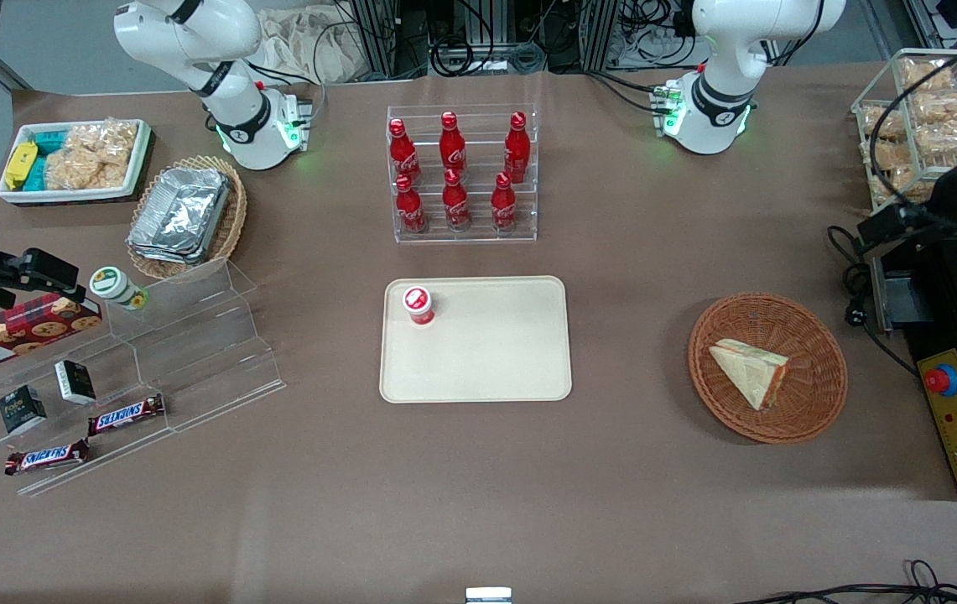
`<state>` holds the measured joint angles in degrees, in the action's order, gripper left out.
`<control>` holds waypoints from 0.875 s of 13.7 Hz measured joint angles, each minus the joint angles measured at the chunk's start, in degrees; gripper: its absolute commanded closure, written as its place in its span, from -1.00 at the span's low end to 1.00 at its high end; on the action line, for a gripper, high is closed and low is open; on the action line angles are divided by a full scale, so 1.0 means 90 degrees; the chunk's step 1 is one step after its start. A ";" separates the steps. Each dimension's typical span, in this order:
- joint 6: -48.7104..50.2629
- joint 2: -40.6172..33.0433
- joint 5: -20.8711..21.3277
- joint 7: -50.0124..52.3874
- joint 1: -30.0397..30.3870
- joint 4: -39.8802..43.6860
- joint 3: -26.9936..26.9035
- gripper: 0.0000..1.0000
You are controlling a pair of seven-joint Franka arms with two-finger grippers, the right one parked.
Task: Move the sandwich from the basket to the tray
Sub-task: 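Move the left gripper down over the wrapped sandwich in the wicker basket, then close the left gripper on the wrapped sandwich's edge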
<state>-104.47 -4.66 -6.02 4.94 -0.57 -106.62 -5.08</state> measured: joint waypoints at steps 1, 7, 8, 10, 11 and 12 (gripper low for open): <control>-0.0184 0.0256 -0.0129 0.0024 0.0038 -0.0010 -0.0010 -1.00; -0.1307 0.1820 -0.1175 0.0080 0.0197 -0.0040 -0.0024 -1.00; -0.1549 0.2057 -0.1260 0.0117 0.0195 -0.0041 -0.0023 -1.00; -0.1984 0.2470 -0.1406 0.0170 0.0193 -0.0042 -0.0015 -1.00; -0.2170 0.2641 -0.1529 0.0175 0.0187 -0.0043 -0.0004 -1.00; -0.2333 0.2799 -0.1654 0.0187 0.0176 -0.0044 0.0014 -1.00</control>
<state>-125.47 20.53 -20.91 6.62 1.02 -107.02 -4.95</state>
